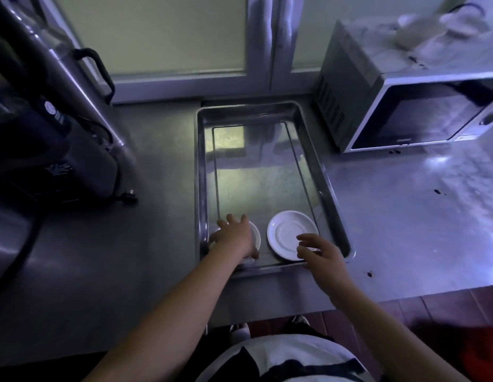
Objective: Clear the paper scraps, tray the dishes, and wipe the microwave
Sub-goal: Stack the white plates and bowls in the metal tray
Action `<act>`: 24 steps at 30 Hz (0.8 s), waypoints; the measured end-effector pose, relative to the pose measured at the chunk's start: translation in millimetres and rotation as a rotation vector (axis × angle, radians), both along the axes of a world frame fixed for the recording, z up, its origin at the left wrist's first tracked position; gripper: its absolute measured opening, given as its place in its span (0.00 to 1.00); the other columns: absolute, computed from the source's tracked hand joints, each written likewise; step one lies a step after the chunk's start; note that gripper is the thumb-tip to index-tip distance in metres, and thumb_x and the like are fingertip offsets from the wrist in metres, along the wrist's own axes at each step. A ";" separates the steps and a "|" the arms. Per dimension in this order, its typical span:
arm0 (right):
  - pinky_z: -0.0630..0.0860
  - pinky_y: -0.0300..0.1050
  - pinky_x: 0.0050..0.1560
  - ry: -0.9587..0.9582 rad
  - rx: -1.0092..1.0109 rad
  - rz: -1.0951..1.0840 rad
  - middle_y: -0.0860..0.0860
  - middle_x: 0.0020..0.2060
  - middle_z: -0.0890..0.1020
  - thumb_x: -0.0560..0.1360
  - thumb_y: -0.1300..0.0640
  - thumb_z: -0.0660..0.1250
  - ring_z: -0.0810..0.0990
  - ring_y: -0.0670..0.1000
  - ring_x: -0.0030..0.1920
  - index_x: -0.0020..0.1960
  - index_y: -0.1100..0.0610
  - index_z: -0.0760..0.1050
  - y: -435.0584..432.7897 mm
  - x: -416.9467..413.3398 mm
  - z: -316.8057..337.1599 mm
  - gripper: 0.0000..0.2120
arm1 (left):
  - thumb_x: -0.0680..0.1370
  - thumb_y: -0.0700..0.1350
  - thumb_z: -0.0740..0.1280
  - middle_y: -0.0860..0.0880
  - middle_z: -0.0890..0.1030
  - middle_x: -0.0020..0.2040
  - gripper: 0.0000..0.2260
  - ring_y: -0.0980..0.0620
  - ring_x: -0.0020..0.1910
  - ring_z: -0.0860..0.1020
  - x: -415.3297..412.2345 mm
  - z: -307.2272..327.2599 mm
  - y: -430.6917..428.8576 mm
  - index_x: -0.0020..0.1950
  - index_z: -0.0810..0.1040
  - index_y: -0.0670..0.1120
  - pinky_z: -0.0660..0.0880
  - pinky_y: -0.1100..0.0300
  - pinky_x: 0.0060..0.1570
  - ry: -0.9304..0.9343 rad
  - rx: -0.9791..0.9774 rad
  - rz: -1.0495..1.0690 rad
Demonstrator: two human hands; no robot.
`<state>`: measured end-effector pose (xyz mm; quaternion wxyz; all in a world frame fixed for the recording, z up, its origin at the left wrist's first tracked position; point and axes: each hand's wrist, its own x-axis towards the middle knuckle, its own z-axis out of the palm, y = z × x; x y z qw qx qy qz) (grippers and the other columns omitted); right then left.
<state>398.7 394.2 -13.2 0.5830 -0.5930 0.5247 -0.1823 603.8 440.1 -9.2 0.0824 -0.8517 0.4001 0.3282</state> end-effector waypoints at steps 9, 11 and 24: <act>0.80 0.62 0.54 -0.021 -0.034 -0.032 0.50 0.46 0.84 0.77 0.62 0.68 0.84 0.55 0.48 0.50 0.45 0.81 -7.9 -29.2 9.0 0.12 | 0.64 0.55 0.80 0.46 0.49 0.78 0.51 0.37 0.76 0.52 2.7 -12.9 3.8 0.78 0.51 0.59 0.70 0.34 0.62 0.027 0.012 -0.080; 0.80 0.62 0.55 -0.029 -0.029 -0.028 0.51 0.47 0.84 0.77 0.62 0.68 0.84 0.56 0.48 0.50 0.46 0.81 -9.1 -31.5 10.1 0.11 | 0.63 0.56 0.79 0.47 0.50 0.77 0.52 0.38 0.75 0.53 1.6 -13.7 7.4 0.77 0.50 0.61 0.70 0.35 0.63 0.009 0.001 -0.097; 0.81 0.47 0.55 -0.284 -0.162 0.560 0.34 0.67 0.71 0.62 0.50 0.81 0.73 0.45 0.68 0.74 0.37 0.63 -2.6 -2.7 71.9 0.46 | 0.62 0.50 0.82 0.51 0.76 0.67 0.37 0.41 0.64 0.78 -8.0 88.7 44.9 0.68 0.72 0.65 0.78 0.44 0.48 1.234 -0.508 0.359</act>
